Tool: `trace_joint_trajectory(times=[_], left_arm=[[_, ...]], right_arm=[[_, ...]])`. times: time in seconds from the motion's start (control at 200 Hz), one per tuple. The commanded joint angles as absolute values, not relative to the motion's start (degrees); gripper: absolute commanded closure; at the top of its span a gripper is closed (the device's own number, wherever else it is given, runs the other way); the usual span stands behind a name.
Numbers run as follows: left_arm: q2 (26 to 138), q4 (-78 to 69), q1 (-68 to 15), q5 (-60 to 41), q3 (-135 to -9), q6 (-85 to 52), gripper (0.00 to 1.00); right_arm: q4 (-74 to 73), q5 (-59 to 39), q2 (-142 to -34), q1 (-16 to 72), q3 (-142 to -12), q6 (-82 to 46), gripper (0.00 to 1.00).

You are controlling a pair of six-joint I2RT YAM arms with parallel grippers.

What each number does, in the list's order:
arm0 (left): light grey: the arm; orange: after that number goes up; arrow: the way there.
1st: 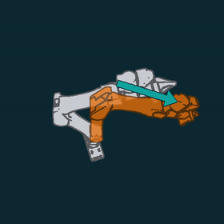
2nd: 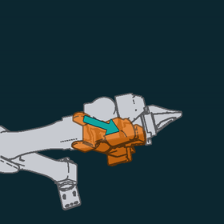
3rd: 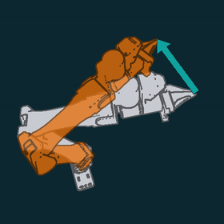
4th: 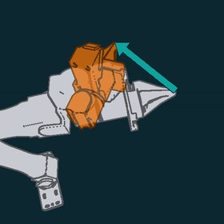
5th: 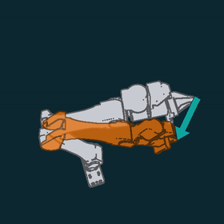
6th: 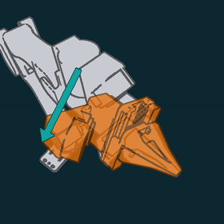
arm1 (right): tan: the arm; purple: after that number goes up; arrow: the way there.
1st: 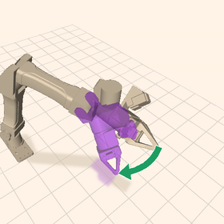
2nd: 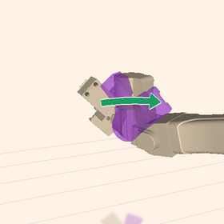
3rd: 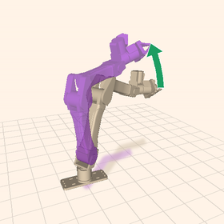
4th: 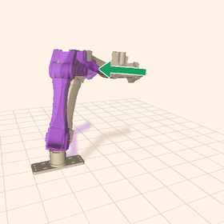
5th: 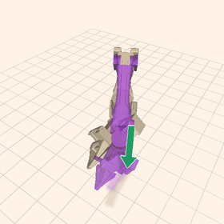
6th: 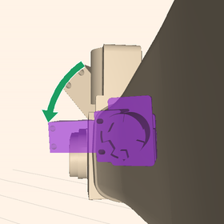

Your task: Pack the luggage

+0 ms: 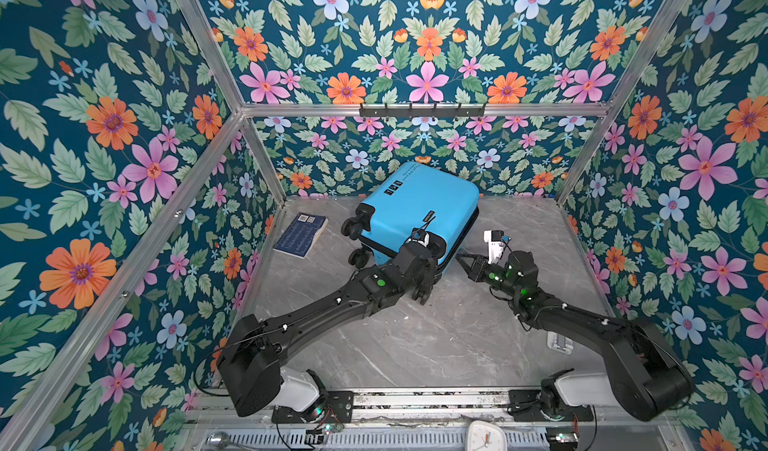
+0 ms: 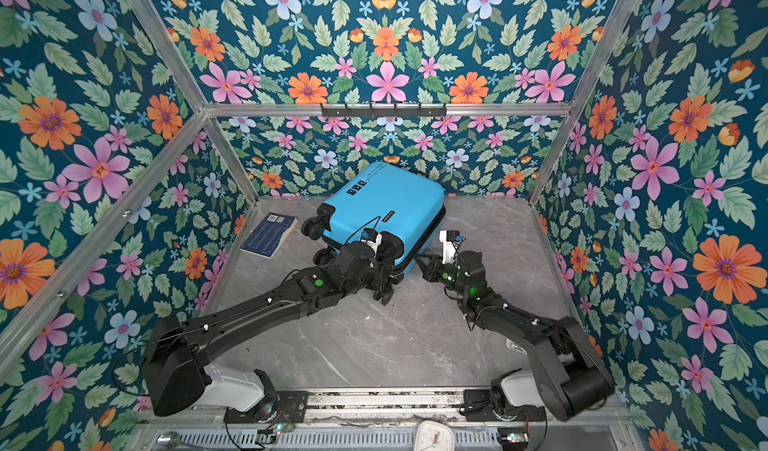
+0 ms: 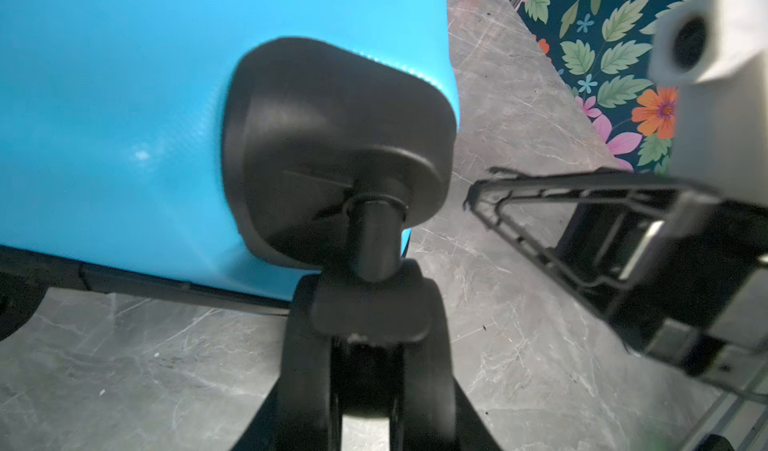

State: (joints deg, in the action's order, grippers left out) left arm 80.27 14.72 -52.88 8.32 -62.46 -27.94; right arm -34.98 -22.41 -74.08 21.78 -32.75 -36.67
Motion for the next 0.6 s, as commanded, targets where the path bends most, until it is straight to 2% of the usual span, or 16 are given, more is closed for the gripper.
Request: trace_joint_trajectory(times=[0.0, 0.02, 0.06, 0.165, 0.255, 0.435, 0.595], left_arm=[[76.62, 5.39, -52.65, 10.41, -60.44, -27.12, 0.35], [75.77, 4.51, -52.65, 10.54, -59.79, -27.0, 0.28], [73.75, 2.55, -52.65, 10.92, -57.98, -26.77, 0.21], [67.48, -2.26, -52.65, 12.44, -52.52, -26.03, 0.16], [61.69, -5.75, -52.65, 13.4, -47.43, -25.34, 0.17], [50.84, -17.93, -52.73, 10.09, -31.1, -27.14, 0.28], [46.73, -32.93, -56.1, 11.25, -16.64, -25.78, 0.36]], right_arm=[[-11.36, -14.37, -68.92, 22.19, -36.54, -30.03, 0.61], [-9.07, -13.48, -67.92, 22.23, -37.44, -29.94, 0.58], [-4.33, -12.09, -66.5, 22.32, -39.31, -30.15, 0.54], [5.02, -12.42, -64.53, 22.32, -43.81, -31.1, 0.5], [12.74, -11.48, -65.05, 22.32, -48.19, -31.2, 0.48], [21.19, -11.53, -68.84, 22.23, -56.77, -30.07, 0.32], [24.67, -17.41, -74.16, 22.47, -64.16, -32.32, 0.3]])
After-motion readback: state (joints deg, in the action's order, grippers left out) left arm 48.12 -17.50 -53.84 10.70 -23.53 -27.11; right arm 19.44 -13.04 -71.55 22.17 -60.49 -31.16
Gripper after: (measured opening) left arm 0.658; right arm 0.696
